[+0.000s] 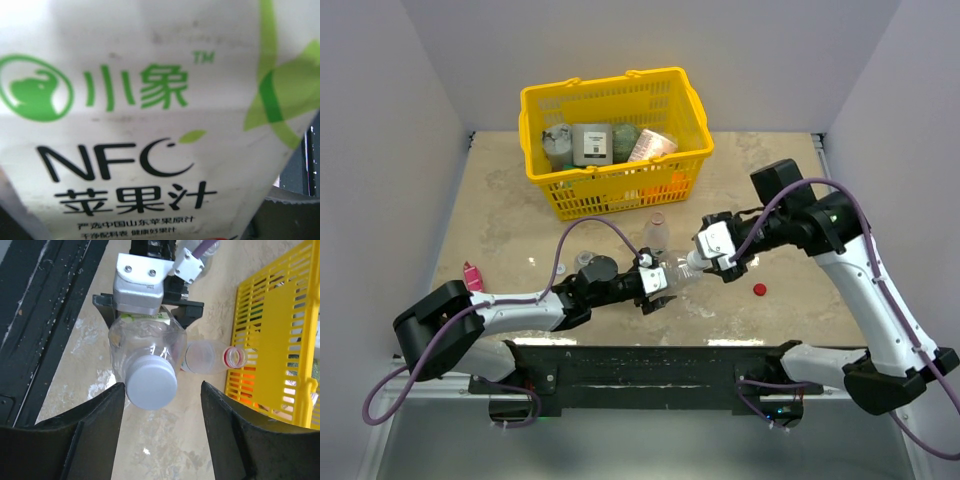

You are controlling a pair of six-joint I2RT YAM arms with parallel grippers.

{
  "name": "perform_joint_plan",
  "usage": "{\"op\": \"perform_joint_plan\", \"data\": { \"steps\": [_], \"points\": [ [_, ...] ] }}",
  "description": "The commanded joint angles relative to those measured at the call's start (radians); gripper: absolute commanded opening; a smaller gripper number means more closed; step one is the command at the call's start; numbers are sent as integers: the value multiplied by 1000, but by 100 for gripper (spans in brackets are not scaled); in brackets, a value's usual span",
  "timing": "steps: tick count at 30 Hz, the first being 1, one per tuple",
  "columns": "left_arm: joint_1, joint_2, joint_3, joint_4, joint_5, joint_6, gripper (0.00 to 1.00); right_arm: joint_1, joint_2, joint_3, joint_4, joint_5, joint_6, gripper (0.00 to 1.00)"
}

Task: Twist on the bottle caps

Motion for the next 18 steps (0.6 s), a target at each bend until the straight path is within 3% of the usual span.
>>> {"op": "perform_joint_plan", "data": {
  "steps": [1,4,15,18],
  "points": [
    [0,1,41,81,4,12,0,46,2,-10,-67,-37,57,60],
    [0,1,40,95,-2,4,0,70,16,-20,-66,-35,100,54],
    [0,-2,31,152,-46,-8,0,73,-1,-87,-35,18,160,57],
    [-2,-1,27,153,-49,-11,0,73,13,-81,2,28,259,37]
  ]
}}
